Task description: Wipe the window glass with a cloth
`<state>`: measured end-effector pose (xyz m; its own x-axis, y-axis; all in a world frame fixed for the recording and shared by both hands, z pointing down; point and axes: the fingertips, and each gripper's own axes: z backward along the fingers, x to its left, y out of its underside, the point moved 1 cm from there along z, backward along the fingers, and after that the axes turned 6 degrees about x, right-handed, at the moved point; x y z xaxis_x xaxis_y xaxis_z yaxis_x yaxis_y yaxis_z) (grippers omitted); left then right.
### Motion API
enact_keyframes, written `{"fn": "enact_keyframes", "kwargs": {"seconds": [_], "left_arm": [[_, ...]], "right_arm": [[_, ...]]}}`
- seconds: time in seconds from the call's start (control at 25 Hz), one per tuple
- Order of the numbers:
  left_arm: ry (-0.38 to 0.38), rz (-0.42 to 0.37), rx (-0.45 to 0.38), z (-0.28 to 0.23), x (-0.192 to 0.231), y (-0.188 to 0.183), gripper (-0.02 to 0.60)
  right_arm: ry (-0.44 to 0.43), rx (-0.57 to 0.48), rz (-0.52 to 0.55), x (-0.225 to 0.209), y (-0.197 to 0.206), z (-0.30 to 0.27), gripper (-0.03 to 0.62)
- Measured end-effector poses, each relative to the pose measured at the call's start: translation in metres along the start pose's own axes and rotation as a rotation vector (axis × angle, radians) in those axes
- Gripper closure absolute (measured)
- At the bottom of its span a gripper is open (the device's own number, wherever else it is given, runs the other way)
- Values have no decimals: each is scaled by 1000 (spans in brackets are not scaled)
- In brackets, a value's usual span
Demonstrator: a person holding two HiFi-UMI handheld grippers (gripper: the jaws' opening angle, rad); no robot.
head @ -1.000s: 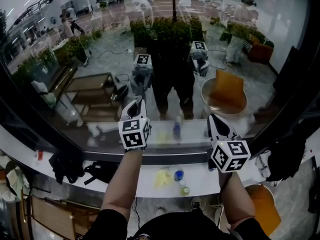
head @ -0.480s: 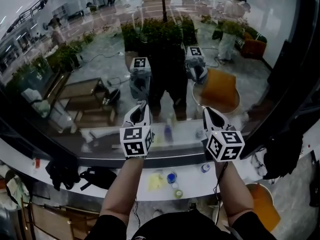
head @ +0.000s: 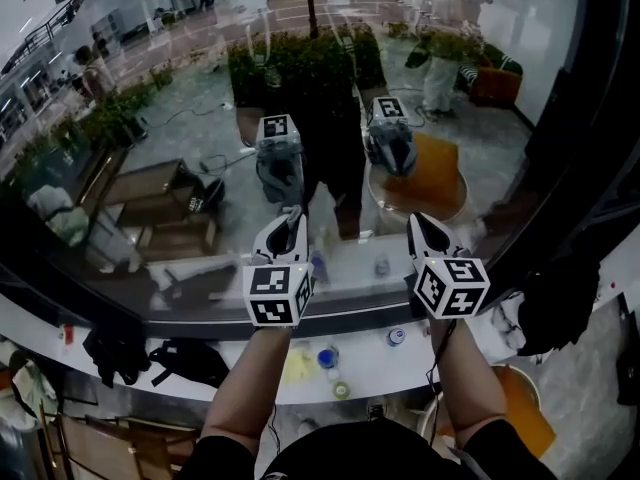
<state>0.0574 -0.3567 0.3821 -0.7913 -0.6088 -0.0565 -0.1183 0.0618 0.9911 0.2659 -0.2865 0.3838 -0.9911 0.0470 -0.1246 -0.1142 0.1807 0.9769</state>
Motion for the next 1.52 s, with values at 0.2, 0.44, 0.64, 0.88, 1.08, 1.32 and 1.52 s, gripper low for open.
{"fn": "enact_keyframes", "kwargs": {"seconds": [0.2,0.44,0.64,0.88,1.08,1.32,1.52], "left_arm": [[23,7,-7,-13,-25,-3,549],[76,-11,9,-35,-72,0,549],[113,-15,10,-49,-96,2,549],[153,-20,11,-77,-159,-2,549],[202,-27,15,-98,-198,-5,549],[268,-32,14,-124,-250,-5,549],[322,-14,17,-139,-283,-5,551]], "right_arm": [[1,0,-6,-20,-3,-3,565],[3,1,-10,-49,-3,-1,565],[16,3,-12,-66,-2,3,565],[29,8,-30,-116,4,22,565],[42,14,-38,-143,7,33,565],[75,13,-54,-178,11,48,565],[101,13,-62,-199,12,59,565]]}}
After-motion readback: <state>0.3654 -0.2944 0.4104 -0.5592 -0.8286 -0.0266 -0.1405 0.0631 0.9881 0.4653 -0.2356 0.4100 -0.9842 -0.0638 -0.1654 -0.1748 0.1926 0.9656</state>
